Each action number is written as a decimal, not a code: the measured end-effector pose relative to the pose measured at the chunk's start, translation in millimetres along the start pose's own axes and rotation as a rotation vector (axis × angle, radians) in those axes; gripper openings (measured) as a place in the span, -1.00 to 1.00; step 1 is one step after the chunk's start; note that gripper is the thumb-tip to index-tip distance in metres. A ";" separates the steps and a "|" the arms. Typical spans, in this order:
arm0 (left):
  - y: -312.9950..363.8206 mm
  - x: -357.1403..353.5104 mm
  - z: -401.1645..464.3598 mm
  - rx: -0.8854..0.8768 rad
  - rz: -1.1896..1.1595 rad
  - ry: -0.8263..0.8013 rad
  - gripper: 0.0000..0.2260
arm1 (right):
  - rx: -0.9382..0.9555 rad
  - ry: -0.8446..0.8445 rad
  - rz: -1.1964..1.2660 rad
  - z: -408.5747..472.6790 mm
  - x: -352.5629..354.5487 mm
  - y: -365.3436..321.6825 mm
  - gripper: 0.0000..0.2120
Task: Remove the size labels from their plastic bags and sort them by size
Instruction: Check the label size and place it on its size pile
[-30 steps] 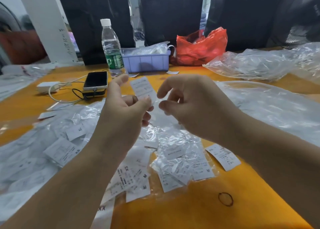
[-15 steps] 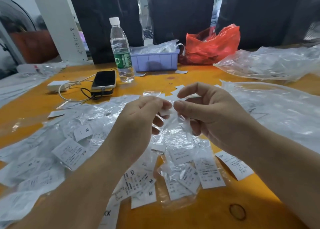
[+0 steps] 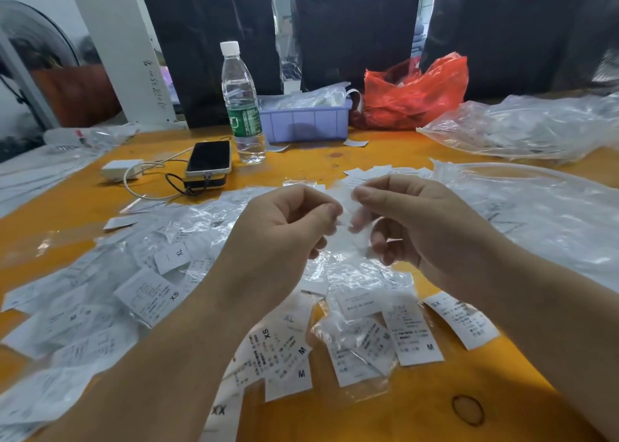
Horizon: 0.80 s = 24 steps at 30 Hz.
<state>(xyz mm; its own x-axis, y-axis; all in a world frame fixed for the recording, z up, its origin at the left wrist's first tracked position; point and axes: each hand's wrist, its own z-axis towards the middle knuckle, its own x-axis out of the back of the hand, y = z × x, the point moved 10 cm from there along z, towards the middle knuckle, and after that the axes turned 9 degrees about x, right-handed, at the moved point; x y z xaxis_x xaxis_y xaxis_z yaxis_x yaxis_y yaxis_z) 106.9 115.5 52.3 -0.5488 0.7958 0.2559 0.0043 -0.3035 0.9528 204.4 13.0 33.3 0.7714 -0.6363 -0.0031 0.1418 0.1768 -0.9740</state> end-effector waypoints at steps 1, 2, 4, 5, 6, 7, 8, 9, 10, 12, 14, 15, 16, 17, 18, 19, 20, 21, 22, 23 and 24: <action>0.2 -1.4 0.0 0.001 -0.013 -0.015 -0.86 | -0.043 -0.006 -0.020 -0.5 -0.2 4.2 -0.74; 0.3 -4.2 -0.2 0.005 -0.022 -0.039 -0.87 | -0.090 -0.030 -0.024 -1.8 -2.8 9.2 -0.69; 0.4 -10.6 -1.3 0.014 -0.032 -0.095 -0.92 | -0.167 -0.107 0.028 -5.6 -11.9 16.4 -0.63; 0.2 -13.0 -1.8 0.019 -0.039 -0.118 -0.92 | -0.187 -0.143 0.072 -7.6 -16.6 17.4 -0.64; 0.7 -15.1 -2.2 0.023 -0.055 -0.143 -0.91 | -0.196 -0.171 0.104 -9.2 -19.7 17.4 -0.70; 1.7 -17.0 -2.9 0.027 -0.072 -0.166 -0.90 | -0.197 -0.187 0.118 -10.2 -20.9 16.8 -0.78; 2.3 -18.5 -3.7 0.029 -0.084 -0.185 -0.86 | -0.198 -0.190 0.128 -10.2 -21.1 16.2 -0.87; 2.8 -19.6 -4.6 0.034 -0.085 -0.198 -0.84 | -0.200 -0.182 0.147 -9.8 -20.1 16.0 -0.94; 3.4 -20.2 -5.1 0.036 -0.087 -0.203 -0.85 | -0.203 -0.164 0.175 -8.9 -18.6 15.7 -0.98; 4.6 -19.5 -5.5 0.034 -0.082 -0.186 -0.95 | -0.195 -0.113 0.223 -6.9 -15.0 14.3 -0.96; 2.0 -13.3 -3.6 0.044 -0.066 -0.132 -0.89 | -0.168 -0.032 0.250 -3.9 -7.7 12.3 -0.96; 0.9 -9.5 -2.4 0.050 -0.066 -0.107 -0.90 | -0.149 0.014 0.265 -2.5 -3.0 11.0 -0.96; 0.3 -5.5 -1.5 0.062 -0.077 -0.081 -0.92 | -0.130 0.055 0.280 -1.4 1.2 9.5 -0.96; -0.4 -1.9 -0.8 0.071 -0.101 -0.061 -0.93 | -0.113 0.083 0.291 -1.0 4.2 8.0 -0.96; -1.4 1.2 -0.2 0.086 -0.135 -0.041 -0.93 | -0.101 0.100 0.300 -0.9 6.0 7.0 -0.96; -2.3 4.3 0.5 0.096 -0.166 -0.019 -0.94 | -0.098 0.109 0.309 -1.0 6.7 6.6 -0.96; -3.6 6.9 1.0 0.107 -0.194 0.005 -0.94 | -0.100 0.115 0.322 -1.3 6.9 6.9 -0.97; -5.2 8.8 1.6 0.117 -0.221 0.025 -0.94 | -0.106 0.120 0.334 -1.9 6.8 7.4 -0.96; -7.0 10.5 2.0 0.128 -0.252 0.041 -0.93 | -0.110 0.124 0.346 -2.1 6.7 7.9 -0.95; -8.8 11.9 2.4 0.137 -0.284 0.056 -0.93 | -0.110 0.124 0.359 -2.3 6.5 8.0 -0.92; -10.4 13.0 2.7 0.146 -0.319 0.067 -0.92 | -0.108 0.121 0.375 -2.3 5.5 7.4 -0.88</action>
<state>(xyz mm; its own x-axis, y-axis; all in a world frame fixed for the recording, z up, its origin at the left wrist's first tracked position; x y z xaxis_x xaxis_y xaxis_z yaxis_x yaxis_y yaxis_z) 102.0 130.4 46.2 -0.5956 0.8007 -0.0644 -0.0590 0.0364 0.9976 208.3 9.0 25.5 0.6778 -0.6278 -0.3827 -0.2062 0.3373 -0.9185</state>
